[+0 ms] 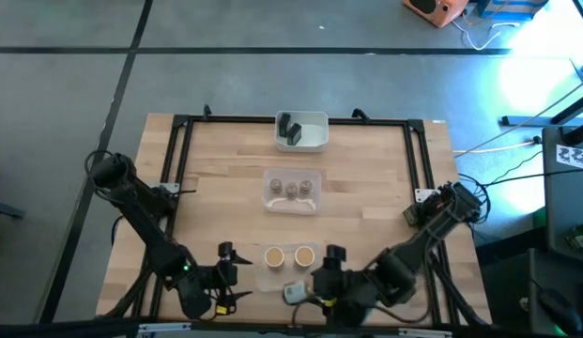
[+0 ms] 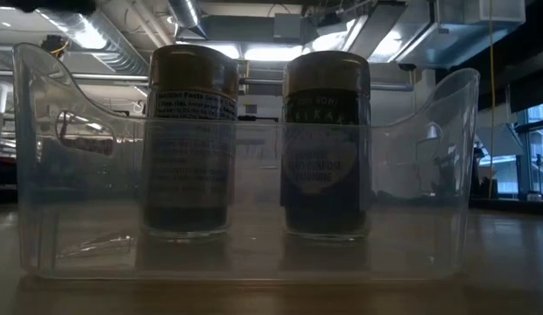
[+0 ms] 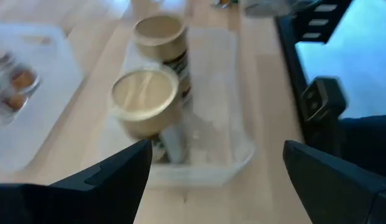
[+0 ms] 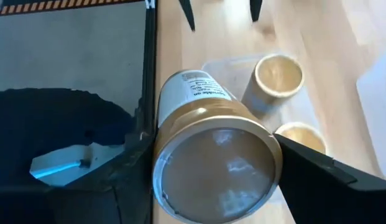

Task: Sort spices by type
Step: Put the gold seasoning bottle into the bottom transparent bin, then put the small brown seasoning bottle into the top transparent bin

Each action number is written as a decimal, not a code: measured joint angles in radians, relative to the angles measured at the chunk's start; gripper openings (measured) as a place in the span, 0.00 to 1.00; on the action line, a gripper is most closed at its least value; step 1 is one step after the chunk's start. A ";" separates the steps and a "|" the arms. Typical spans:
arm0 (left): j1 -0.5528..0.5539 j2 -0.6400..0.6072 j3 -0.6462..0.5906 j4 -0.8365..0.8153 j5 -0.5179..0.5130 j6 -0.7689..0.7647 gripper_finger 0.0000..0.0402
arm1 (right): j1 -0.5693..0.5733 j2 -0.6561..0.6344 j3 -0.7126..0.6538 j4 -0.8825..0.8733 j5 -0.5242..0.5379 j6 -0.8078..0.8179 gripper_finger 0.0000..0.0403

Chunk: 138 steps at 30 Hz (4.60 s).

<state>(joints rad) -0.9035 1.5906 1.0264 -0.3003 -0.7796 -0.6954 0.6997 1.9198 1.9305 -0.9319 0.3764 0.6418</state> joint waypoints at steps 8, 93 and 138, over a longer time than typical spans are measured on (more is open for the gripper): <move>-0.008 0.000 0.000 -0.147 -0.029 -0.140 0.86 | -0.064 0.021 0.001 0.022 -0.021 -0.108 0.71; 0.010 0.002 -0.001 -0.120 -0.037 -0.143 0.86 | 0.119 0.087 -0.139 -0.633 -0.253 0.526 0.91; 0.016 0.002 -0.001 -0.108 -0.037 -0.124 0.86 | 0.210 -0.233 -0.913 0.022 -0.564 0.978 0.69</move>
<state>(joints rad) -0.8871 1.5921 1.0256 -0.4084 -0.8162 -0.8191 0.9100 1.6863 1.0179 -0.9102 -0.1879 1.6199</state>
